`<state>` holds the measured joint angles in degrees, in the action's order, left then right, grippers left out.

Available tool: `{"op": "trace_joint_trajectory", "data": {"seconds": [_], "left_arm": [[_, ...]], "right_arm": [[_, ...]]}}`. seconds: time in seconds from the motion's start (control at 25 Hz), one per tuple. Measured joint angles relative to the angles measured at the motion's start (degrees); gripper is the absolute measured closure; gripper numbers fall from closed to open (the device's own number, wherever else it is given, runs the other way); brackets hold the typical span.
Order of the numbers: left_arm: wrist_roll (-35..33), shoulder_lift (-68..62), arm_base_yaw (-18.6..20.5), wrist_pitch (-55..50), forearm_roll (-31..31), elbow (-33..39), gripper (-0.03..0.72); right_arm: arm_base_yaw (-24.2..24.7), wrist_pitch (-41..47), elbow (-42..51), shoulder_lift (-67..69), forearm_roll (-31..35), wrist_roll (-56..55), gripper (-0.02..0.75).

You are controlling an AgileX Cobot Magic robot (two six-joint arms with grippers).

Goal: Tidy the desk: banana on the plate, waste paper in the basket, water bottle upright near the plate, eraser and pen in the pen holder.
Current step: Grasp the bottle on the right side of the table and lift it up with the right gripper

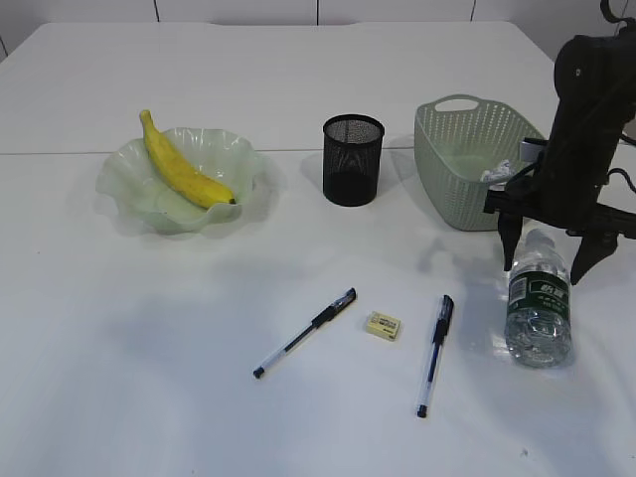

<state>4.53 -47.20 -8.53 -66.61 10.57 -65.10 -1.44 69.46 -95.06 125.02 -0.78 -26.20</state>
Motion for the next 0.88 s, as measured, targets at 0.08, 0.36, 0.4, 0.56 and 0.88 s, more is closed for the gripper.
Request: {"op": "trace_joint_trajectory", "data": {"seconds": [0.08,0.36,0.4,0.56,0.88], "left_arm": [[0.0,0.0,0.0,0.0,0.0,0.0,0.412],[0.0,0.0,0.0,0.0,0.0,0.0,0.412],[0.0,0.0,0.0,0.0,0.0,0.0,0.412],[0.0,0.0,0.0,0.0,0.0,0.0,0.412],[0.0,0.0,0.0,0.0,0.0,0.0,0.412]], "right_arm": [[0.0,0.0,0.0,0.0,-0.1,0.0,0.151],[0.0,0.0,0.0,0.0,-0.71,0.0,0.151],[0.0,0.0,0.0,0.0,-0.71,0.0,0.151],[0.0,0.0,0.0,0.04,-0.92,0.0,0.151],[0.0,0.0,0.0,1.05,-0.34,0.0,0.155]]}}
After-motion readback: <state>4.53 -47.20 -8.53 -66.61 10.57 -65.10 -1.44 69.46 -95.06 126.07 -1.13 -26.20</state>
